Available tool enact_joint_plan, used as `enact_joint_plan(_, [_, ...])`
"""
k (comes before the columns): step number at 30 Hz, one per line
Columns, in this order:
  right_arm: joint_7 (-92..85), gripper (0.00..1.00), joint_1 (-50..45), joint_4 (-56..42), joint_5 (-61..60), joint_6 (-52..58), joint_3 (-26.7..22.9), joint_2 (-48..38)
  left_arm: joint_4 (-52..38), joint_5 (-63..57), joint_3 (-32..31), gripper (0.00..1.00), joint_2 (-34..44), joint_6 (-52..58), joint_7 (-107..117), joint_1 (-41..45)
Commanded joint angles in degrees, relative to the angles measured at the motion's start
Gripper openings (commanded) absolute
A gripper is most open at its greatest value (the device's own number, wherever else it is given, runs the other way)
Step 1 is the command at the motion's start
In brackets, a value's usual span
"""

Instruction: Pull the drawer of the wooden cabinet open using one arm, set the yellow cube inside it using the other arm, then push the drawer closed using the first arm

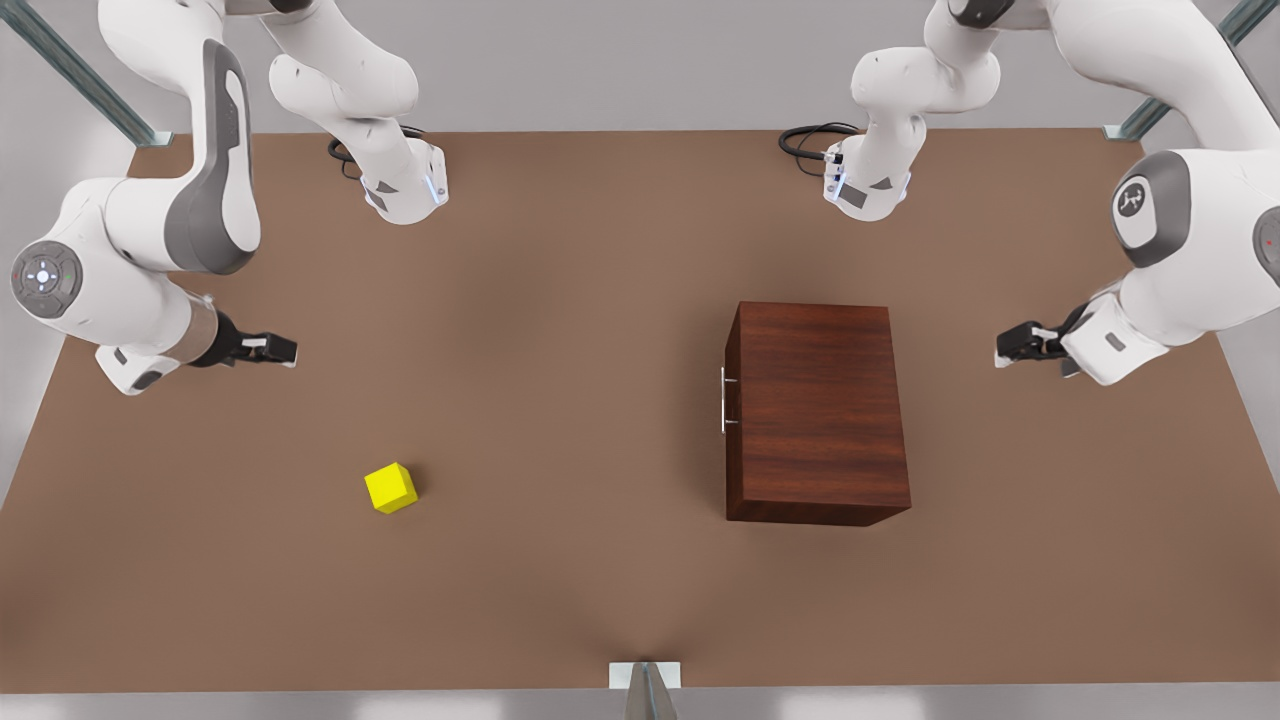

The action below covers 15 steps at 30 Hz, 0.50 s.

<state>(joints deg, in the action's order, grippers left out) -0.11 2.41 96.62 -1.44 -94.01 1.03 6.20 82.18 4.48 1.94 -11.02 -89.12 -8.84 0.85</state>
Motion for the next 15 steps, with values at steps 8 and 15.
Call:
enact_joint_plan(8, [23.45, 1.0, 0.4, -2.84, -0.76, -1.18, -0.5, 1.97, -4.04, -2.45, -0.27, 1.0, -2.6, -0.71, 3.27, 10.47])
enact_joint_plan(15, [54.33, 1.0, 1.89, -2.66, -4.27, -10.14, -0.24, 3.03, -13.96, -11.15, -0.27, 1.0, -15.52, -3.61, 58.39, 36.93])
